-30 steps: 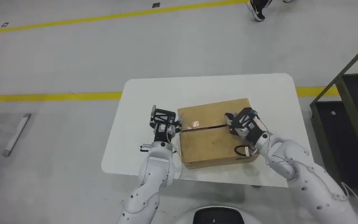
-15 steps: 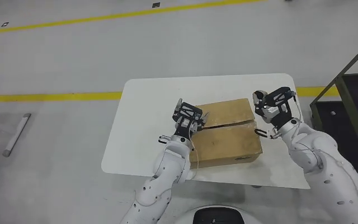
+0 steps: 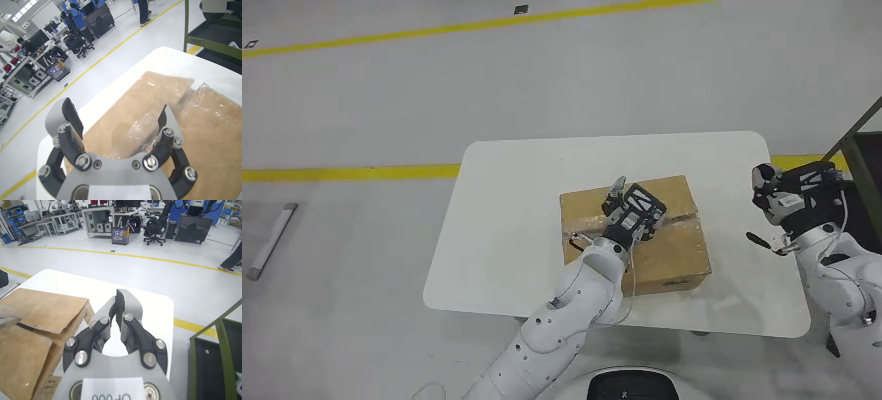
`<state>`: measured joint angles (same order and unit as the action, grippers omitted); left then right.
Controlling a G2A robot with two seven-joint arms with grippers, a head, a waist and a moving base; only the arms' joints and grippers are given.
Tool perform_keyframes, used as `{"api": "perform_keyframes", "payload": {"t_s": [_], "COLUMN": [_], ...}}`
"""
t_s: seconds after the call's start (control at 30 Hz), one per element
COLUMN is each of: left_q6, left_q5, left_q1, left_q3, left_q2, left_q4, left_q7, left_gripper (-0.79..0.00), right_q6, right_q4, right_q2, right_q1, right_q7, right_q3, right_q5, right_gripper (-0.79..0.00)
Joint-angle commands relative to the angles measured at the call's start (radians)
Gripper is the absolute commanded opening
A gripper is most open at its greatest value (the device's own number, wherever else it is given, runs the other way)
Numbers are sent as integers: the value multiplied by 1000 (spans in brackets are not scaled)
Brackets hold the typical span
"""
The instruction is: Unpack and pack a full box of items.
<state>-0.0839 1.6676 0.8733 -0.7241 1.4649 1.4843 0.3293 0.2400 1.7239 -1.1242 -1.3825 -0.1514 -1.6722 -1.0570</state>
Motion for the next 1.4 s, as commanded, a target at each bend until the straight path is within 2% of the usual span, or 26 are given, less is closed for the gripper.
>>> {"api": "perform_keyframes", "payload": {"t_s": [0.0,0.2,0.3,0.33,0.37,0.43,0.47,0.5,0.73,0.87,1.03,1.23,1.33,1.37], "left_q6": [3,-7,-26,-31,-37,-50,-58,-60,-53,-43,-21,-2,0,0], "left_q5": [-7,-19,-14,-13,-15,-16,-13,-8,60,56,48,29,16,0], "left_q1": [-11,-31,-33,-30,-25,-11,-1,10,121,204,283,326,329,330], "left_q3": [17,41,28,19,4,-33,-56,-77,-248,-347,-417,-446,-449,-450], "left_q2": [10,37,44,44,44,40,37,33,0,-15,-26,-28,-27,-26], "left_q4": [-5,-2,20,31,45,80,98,117,252,324,377,407,403,400], "left_q7": [-4,-6,-1,5,12,34,48,63,206,278,339,352,346,346], "left_gripper": [0,0,0,0,0,0,0,0,0,0,0,0,0,0], "right_q6": [4,32,55,62,70,87,108,127,197,211,211,155,164,143], "right_q4": [2,1,-6,-8,-11,-13,-11,-12,-23,-24,-17,50,71,60], "right_q2": [1,4,3,2,0,-2,-1,0,8,11,10,8,9,5], "right_q1": [-8,-15,-10,-7,-3,8,14,22,82,91,89,103,117,114], "right_q7": [-1,-9,-22,-36,-52,-100,-137,-175,-413,-439,-427,-443,-448,-431], "right_q3": [-14,-49,-50,-48,-46,-44,-41,-41,-28,-32,-30,18,66,91], "right_q5": [9,47,122,167,236,360,411,454,788,795,807,860,741,770], "right_gripper": [-779,-782,-727,-613,-533,-453,-200,0,0,0,0,0,0,0]}}
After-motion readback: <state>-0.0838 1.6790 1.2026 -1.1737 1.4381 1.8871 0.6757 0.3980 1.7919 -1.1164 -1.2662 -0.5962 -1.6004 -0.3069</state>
